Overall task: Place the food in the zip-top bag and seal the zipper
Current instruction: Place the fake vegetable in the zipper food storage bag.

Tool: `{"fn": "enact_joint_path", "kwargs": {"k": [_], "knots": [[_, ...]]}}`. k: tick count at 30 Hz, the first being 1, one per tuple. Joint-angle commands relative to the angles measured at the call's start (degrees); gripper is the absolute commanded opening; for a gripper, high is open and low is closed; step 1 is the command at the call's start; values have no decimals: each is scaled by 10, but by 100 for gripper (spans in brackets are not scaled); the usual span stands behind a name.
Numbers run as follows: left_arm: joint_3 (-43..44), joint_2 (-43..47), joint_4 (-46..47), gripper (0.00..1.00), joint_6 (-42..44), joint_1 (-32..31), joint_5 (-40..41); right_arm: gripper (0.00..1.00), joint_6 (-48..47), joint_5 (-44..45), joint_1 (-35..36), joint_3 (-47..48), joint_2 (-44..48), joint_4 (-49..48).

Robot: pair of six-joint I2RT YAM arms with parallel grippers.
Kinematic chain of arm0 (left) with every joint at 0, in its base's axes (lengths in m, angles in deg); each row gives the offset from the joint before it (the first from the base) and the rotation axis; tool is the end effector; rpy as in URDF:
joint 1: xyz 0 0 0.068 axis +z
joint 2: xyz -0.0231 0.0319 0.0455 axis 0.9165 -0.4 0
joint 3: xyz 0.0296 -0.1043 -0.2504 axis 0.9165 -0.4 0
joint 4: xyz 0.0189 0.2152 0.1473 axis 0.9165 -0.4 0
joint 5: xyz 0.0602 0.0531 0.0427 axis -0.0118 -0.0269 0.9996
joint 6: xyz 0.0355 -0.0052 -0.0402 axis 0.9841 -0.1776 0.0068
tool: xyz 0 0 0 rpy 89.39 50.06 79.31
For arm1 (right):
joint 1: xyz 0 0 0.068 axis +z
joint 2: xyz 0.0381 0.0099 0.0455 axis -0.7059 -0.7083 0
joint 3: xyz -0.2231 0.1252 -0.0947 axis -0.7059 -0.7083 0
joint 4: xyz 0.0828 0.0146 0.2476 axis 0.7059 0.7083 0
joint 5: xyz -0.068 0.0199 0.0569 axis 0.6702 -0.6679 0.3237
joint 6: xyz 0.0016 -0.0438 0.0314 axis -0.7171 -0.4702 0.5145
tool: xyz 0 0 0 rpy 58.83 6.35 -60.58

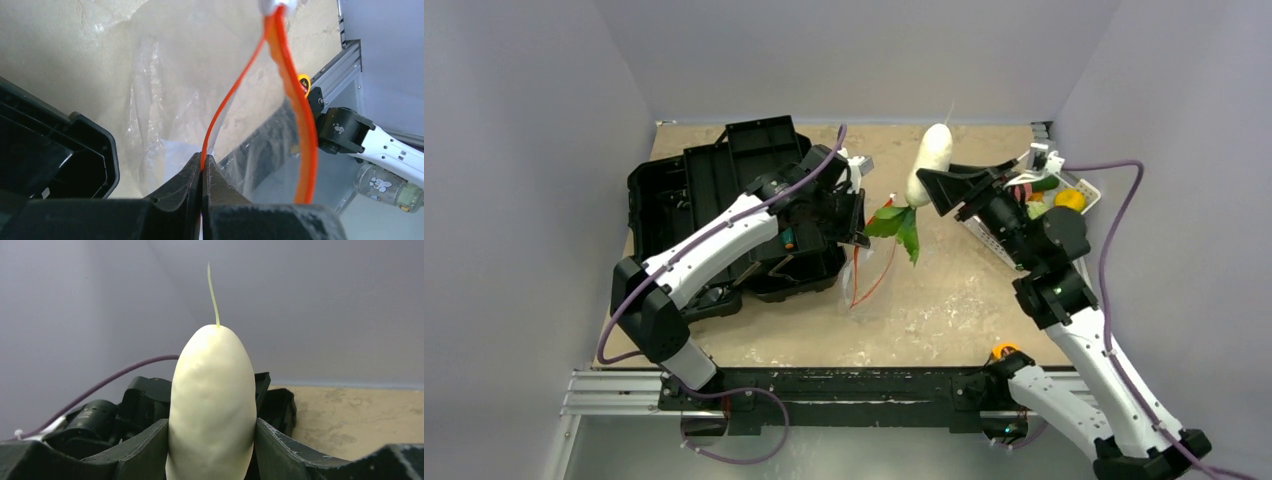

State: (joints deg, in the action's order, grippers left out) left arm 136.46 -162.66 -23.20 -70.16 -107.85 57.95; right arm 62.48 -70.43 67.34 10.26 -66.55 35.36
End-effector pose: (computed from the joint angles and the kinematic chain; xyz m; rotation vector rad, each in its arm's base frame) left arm 0.2523 -0.2379 0.3396 0.3787 2.5568 -0.9358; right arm 0.1555 0.0731 0.4312 -0.0891 1.3383 0.9721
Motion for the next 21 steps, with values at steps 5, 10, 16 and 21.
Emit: {"fn": "enact_joint_path", "kwargs": {"k": [5, 10, 16, 21], "knots": [[-21, 24, 46, 0, -69, -2, 33, 0, 92, 575, 331, -8, -83, -7], [-26, 31, 56, 0, -67, -2, 18, 0, 89, 835, 453, 14, -162, 49], [-19, 34, 41, 0, -49, -2, 16, 0, -65, 896, 473, 32, -185, -8], [-14, 45, 33, 0, -30, -2, 32, 0, -164, 853, 472, 29, -148, -48]]}}
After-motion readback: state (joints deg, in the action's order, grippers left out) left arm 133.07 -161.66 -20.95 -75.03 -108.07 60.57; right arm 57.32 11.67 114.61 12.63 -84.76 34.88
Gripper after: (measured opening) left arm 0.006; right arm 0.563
